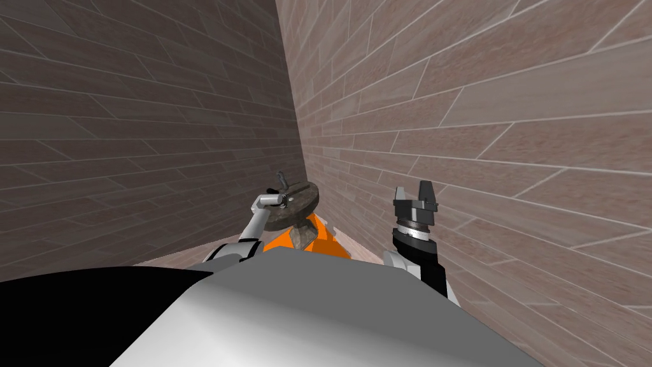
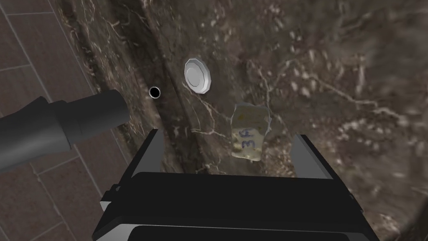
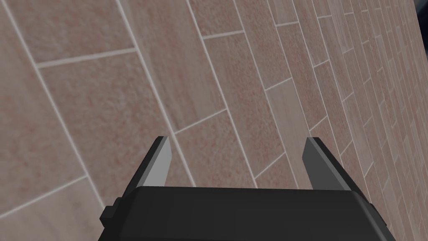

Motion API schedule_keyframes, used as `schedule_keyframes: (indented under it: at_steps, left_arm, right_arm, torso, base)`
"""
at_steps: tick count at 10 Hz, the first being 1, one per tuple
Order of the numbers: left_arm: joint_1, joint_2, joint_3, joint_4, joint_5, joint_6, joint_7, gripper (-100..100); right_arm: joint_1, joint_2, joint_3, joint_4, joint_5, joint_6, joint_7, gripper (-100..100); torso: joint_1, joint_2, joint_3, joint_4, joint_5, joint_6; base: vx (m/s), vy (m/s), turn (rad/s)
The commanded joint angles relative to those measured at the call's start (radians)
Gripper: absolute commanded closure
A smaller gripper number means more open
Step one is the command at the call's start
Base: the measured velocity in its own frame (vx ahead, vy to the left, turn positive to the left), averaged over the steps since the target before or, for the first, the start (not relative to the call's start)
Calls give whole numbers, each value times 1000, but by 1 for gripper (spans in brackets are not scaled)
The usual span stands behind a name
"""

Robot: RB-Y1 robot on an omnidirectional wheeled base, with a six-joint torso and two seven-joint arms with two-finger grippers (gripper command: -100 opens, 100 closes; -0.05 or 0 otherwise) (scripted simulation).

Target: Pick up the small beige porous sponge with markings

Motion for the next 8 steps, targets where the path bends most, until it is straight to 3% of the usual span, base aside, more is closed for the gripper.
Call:
schedule_keyframes:
  at_steps: [1, 4, 5, 6, 7, 8]
  left_arm:
    - [-16, 10, 3, 30, 5, 42, 0, -100]
    - [-27, 21, 7, 76, 11, 94, -1, -100]
    - [-26, 19, 6, 59, 9, 85, 1, -100]
    - [-26, 20, 7, 60, 9, 90, 1, 0]
    - [-23, 11, 2, 85, 3, 59, 0, -100]
    - [-22, 8, 1, 94, 1, 46, 0, -100]
  right_arm:
    - [0, 0, 0, 0, 0, 0, 0, 0]
    - [0, 0, 0, 0, 0, 0, 0, 0]
    - [0, 0, 0, 0, 0, 0, 0, 0]
    - [0, 0, 0, 0, 0, 0, 0, 0]
    - [0, 0, 0, 0, 0, 0, 0, 0]
    - [0, 0, 0, 0, 0, 0, 0, 0]
  torso:
    - [0, 0, 0, 0, 0, 0]
    - [2, 0, 0, 0, 0, 0]
    - [3, 0, 0, 0, 1, 0]
    - [2, 1, 0, 0, 1, 0]
    - [1, 2, 1, 0, 0, 0]
    - [2, 1, 1, 0, 1, 0]
  base:
    - [52, -15, 43]
    - [49, 11, 33]
    - [26, 15, 6]
    - [0, 0, 0]
    - [30, 13, -4]
    - [42, 22, -7]
